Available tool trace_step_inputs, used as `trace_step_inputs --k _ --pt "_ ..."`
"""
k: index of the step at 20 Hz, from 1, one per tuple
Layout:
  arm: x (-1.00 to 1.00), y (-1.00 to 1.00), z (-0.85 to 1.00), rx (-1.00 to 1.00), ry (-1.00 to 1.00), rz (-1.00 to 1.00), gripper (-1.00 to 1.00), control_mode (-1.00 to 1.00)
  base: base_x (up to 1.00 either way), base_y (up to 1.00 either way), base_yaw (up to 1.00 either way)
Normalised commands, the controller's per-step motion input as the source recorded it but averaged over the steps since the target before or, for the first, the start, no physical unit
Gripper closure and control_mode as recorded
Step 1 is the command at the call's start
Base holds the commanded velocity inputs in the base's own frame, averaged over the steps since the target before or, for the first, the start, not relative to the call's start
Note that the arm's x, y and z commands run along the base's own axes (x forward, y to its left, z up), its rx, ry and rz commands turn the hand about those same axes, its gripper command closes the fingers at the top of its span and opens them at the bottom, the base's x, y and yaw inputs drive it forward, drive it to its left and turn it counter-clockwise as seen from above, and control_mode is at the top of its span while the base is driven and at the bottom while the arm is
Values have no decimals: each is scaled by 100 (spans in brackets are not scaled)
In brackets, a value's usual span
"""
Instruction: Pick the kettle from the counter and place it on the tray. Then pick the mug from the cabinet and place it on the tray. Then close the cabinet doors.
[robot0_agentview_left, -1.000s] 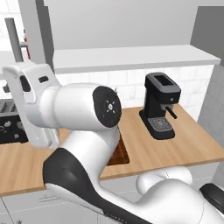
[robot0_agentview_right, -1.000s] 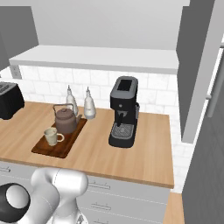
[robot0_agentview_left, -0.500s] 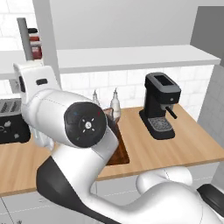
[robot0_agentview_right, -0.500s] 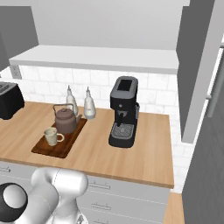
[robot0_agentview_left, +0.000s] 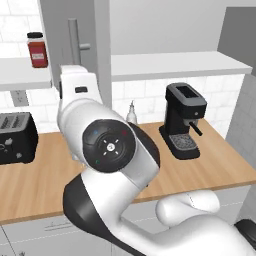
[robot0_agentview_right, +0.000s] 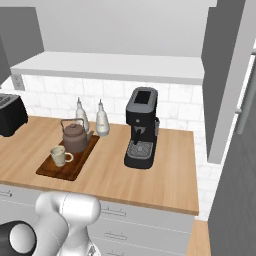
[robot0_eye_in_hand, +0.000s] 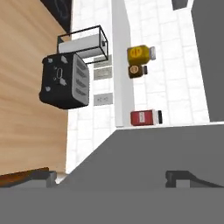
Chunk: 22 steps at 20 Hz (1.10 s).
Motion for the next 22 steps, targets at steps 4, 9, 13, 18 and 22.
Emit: trace_step_inputs --k 4,9,13,18,22 --pt "30 -79 0 0 0 -25 -100 -100 0 0 0" --pt "38 -77 0 0 2 -24 -100 -100 0 0 0" --pt "48 -72 0 0 5 -22 -100 -100 0 0 0" --pt "61 -66 0 0 7 -15 -100 -100 0 0 0" --pt "70 -59 0 0 13 -12 -100 -100 0 0 0"
